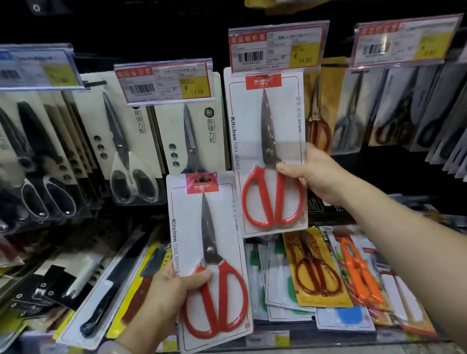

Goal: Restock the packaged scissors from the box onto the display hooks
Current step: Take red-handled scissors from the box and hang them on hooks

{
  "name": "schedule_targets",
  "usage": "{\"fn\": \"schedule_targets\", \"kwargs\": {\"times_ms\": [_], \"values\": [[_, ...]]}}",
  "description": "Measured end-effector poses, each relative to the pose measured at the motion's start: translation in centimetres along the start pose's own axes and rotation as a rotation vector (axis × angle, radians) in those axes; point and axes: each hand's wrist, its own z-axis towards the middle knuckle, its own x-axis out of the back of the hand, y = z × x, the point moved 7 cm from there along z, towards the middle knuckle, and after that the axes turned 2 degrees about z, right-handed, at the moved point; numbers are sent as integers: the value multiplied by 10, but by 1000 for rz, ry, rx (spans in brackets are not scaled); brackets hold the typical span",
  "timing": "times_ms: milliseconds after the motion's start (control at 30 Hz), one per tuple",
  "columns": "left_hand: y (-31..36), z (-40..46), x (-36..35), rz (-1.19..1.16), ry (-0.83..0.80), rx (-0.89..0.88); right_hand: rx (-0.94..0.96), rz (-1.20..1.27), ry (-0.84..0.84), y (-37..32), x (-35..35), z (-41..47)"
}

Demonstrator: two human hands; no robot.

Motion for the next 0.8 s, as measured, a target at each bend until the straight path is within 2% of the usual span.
{"fn": "schedule_targets", "kwargs": {"times_ms": [133,500,567,633,667,700,800], "values": [[-1,-1,4,6,6,10,-25,-49,62,2,8,12],[5,-6,-12,10,-67,-9,-34,-45,88,10,9,16],[7,-7,-18,18,-75,-23,-42,-192,210,14,17,18],[10,-6,-24,15,-95,-38,-97,-436,421,19,31,8],[10,-6,-27,7,-102,-38,-137,-500,458,22,31,-1],[10,-6,-31,-5,-106,-32,-176,-507,394,30,23,-12],[9,-5,-46,-30,-132,-23,-318,-264,-112,63,-25,-57]]}}
